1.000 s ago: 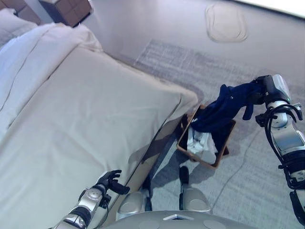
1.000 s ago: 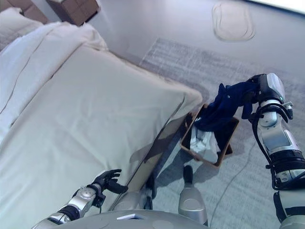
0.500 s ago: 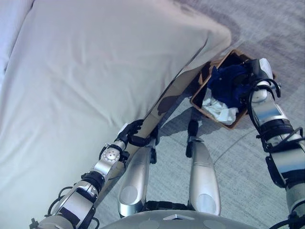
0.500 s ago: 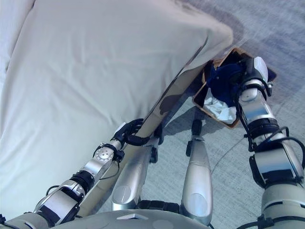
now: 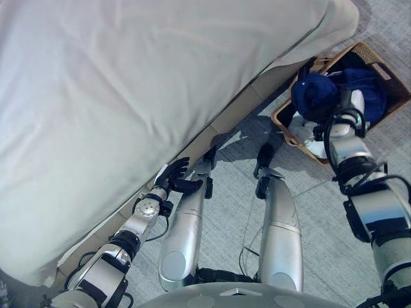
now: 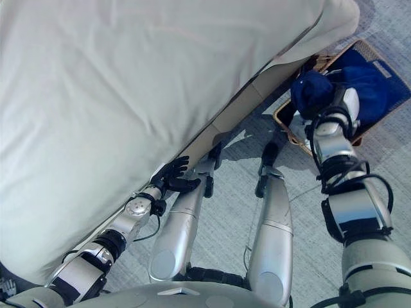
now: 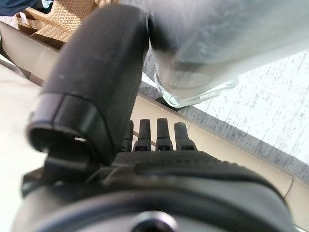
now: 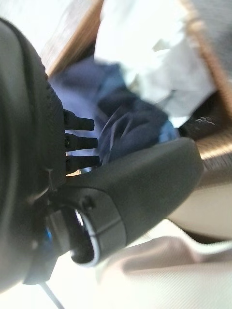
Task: Pick up the clothes from the bed and place them into the basket
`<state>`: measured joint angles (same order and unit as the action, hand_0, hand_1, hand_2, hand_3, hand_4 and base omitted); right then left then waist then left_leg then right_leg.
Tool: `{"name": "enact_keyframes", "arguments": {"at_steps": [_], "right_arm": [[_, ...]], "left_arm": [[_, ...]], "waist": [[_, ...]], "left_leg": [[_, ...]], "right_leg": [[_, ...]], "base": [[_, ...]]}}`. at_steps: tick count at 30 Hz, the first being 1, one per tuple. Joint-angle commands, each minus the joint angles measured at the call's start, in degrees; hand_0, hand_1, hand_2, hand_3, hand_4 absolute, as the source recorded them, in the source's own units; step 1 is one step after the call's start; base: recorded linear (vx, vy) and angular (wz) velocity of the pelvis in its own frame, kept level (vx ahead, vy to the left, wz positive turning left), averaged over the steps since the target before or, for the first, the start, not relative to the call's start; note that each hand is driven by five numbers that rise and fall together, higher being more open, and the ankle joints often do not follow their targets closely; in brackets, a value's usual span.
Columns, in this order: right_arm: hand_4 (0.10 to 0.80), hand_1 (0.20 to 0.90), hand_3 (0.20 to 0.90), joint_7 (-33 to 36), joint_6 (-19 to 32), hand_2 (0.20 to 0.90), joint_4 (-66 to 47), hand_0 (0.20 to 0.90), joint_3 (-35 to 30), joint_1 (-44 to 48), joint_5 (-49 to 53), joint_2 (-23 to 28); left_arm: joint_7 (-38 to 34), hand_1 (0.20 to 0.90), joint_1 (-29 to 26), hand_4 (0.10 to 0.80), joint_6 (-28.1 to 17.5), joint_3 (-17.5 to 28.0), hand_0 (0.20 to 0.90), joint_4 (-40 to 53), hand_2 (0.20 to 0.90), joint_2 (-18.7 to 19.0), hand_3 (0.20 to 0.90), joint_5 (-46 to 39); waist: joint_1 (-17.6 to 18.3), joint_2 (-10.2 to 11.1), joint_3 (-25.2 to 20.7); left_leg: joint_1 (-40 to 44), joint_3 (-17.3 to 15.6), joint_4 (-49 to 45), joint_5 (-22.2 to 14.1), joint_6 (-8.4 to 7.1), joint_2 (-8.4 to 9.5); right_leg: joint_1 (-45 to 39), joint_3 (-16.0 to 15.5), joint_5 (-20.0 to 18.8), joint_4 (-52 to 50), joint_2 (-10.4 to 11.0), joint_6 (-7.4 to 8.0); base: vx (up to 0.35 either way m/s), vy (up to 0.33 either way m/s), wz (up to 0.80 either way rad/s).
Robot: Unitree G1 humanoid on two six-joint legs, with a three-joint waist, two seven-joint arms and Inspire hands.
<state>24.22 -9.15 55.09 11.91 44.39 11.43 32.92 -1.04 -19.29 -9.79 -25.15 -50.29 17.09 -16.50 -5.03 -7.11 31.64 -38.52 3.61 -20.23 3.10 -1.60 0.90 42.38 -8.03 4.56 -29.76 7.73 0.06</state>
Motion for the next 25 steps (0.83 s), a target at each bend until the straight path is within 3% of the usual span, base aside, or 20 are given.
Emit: {"name": "enact_keyframes", "arguments": {"at_steps": [1, 6, 12, 15, 19, 22, 25], "right_arm": [[0.8, 0.9, 0.9, 0.9, 4.6, 0.9, -3.2, 0.9, -0.6, -7.6, -1.5, 0.8], [0.8, 0.9, 0.9, -1.1, 5.6, 0.9, 0.9, 0.9, 0.8, -15.9, -4.4, -4.9], [0.8, 0.9, 0.9, -3.2, 7.9, 0.9, 9.3, 0.9, -0.1, -27.6, -6.2, -11.0], [0.8, 0.9, 0.9, -4.8, 8.3, 0.9, 11.1, 0.9, -1.1, -31.4, -4.9, -13.3], [0.8, 0.9, 0.9, -12.4, 11.7, 0.9, 12.0, 0.9, -1.2, -36.2, -6.6, -16.9], [0.8, 0.9, 0.9, -14.6, 16.6, 0.9, 11.6, 0.9, -0.5, -38.2, -10.0, -18.5], [0.8, 0.9, 0.9, -21.7, 15.3, 0.9, 11.5, 0.9, 0.4, -40.1, -8.8, -19.3]], "left_arm": [[0.8, 0.9, 6.8, 0.8, 1.1, 3.3, 0.9, -6.1, 0.9, 3.5, 0.9, 3.2], [2.0, 0.9, 5.0, 0.8, 2.2, 3.9, 0.9, -8.3, 0.9, 2.8, 0.9, 3.1], [3.7, 0.9, 8.2, 0.8, 2.8, 3.7, 0.9, -11.0, 0.9, 1.3, 0.9, 9.3], [5.3, 0.9, 9.9, 0.8, 3.4, 3.2, 0.9, -12.4, 0.9, 0.6, 0.9, 13.8], [6.8, 0.9, 11.8, 0.8, 5.3, 4.0, 0.9, -15.5, 0.9, -1.0, 0.9, 14.6], [7.2, 0.9, 12.7, 0.8, 5.7, 5.4, 0.9, -17.3, 0.9, -1.7, 0.9, 14.5], [7.8, 0.9, 13.6, 0.8, 5.8, 6.9, 0.9, -18.9, 0.9, -1.8, 0.9, 14.4]], "waist": [[1.4, 2.6, -1.8], [2.4, 6.2, -2.6], [2.4, 9.6, -12.5], [2.7, 10.0, -16.6], [3.7, 10.0, -21.9], [4.1, 9.8, -23.4], [4.6, 9.6, -24.4]], "left_leg": [[6.8, -2.0, 0.6, -4.2, 2.55, 2.02], [18.2, -3.5, 4.4, -5.7, 2.61, 2.02], [30.4, -4.2, 12.4, -6.6, 2.69, 1.56], [35.0, -4.6, 15.5, -7.0, 2.89, 1.49], [40.3, -5.4, 19.1, -7.2, 3.18, 1.22], [42.0, -5.4, 20.5, -7.1, 3.36, 1.19], [43.3, -5.0, 21.7, -6.8, 3.45, 1.3]], "right_leg": [[-8.1, 1.0, -1.0, 4.8, -2.8, 0.73], [-20.2, 1.7, -4.3, 13.6, -1.6, 2.56], [-32.8, 2.2, -8.0, 24.3, -1.5, 5.25], [-36.6, 2.6, -8.9, 27.4, -2.0, 6.02], [-40.0, 3.1, -9.0, 29.0, -2.8, 6.33], [-41.5, 3.5, -8.1, 28.9, -3.2, 6.03], [-42.8, 4.0, -7.0, 28.5, -3.6, 5.65]], "base": [[0.047, 0.126, -0.11], [0.063, 0.129, -0.3], [0.188, 0.061, -0.21], [0.21, 0.095, -0.14], [0.111, 0.1, -0.17], [0.0, 0.057, -0.12], [-0.019, 0.027, -0.08]]}}
